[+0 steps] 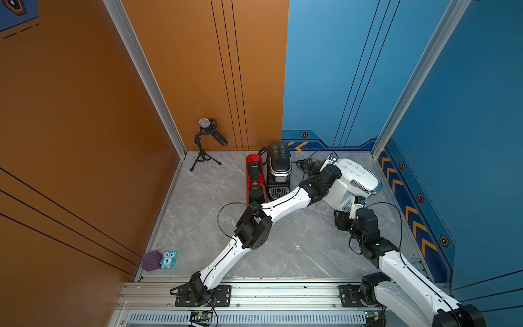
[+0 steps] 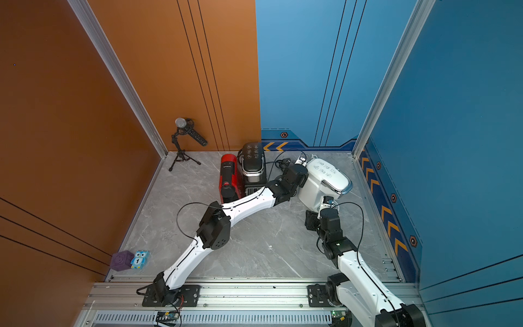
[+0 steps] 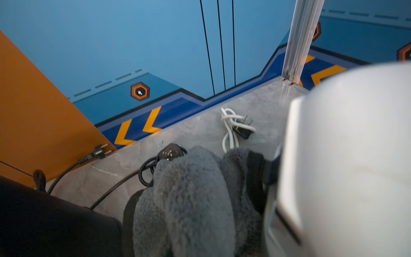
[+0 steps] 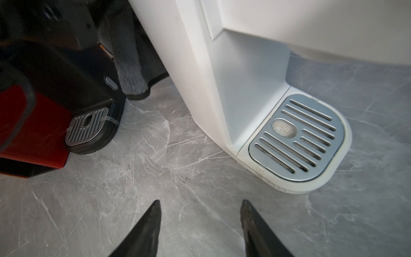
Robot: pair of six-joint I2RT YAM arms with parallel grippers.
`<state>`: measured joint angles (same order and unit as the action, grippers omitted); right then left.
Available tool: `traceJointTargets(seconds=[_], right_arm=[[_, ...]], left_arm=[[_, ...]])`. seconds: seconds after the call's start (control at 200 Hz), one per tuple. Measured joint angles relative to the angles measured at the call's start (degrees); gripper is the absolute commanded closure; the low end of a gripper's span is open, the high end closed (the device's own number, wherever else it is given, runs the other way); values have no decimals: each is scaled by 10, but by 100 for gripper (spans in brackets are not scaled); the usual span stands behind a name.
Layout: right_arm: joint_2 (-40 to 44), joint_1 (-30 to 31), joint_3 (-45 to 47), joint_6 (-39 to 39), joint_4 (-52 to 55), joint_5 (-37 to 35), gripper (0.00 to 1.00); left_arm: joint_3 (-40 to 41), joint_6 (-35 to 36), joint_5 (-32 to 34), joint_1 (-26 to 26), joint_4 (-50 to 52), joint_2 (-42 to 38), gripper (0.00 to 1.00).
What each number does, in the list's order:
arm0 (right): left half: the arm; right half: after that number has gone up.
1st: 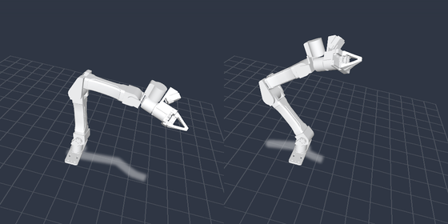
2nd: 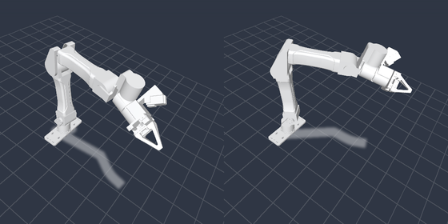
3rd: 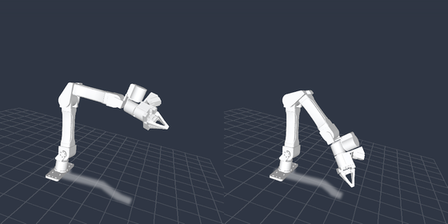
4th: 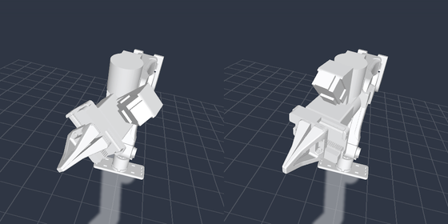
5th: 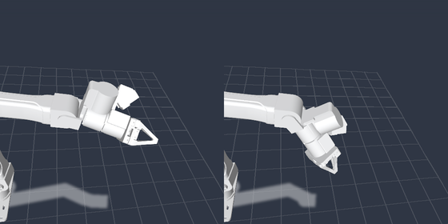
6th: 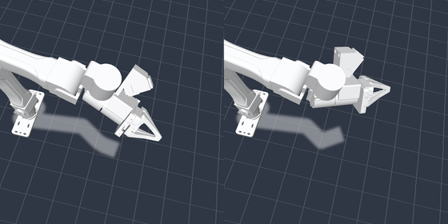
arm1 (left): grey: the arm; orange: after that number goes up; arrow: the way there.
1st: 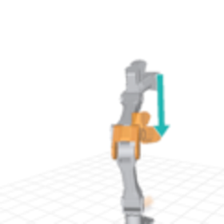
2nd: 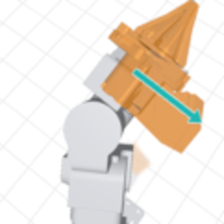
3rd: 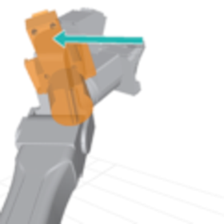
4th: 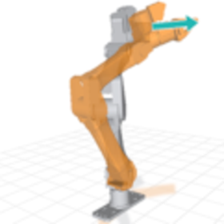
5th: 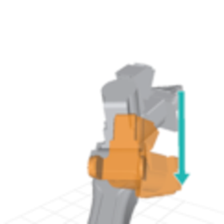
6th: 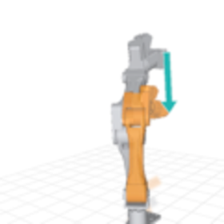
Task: Wipe the surface of a coffee machine
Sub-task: Wipe the dirt from the surface of the coffee machine.
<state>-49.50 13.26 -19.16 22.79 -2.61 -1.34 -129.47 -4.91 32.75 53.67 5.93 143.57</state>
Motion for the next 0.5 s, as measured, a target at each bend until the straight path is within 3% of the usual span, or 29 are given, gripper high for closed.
traceJointTargets(seconds=[0.165, 0.5], right_arm=[[0, 0, 0, 0, 0, 0, 42], [0, 0, 0, 0, 0, 0, 42]], left_arm=[[68, -50, -53, -3, 19, 0, 100], [77, -84, -113, -17, 23, -12, 100]])
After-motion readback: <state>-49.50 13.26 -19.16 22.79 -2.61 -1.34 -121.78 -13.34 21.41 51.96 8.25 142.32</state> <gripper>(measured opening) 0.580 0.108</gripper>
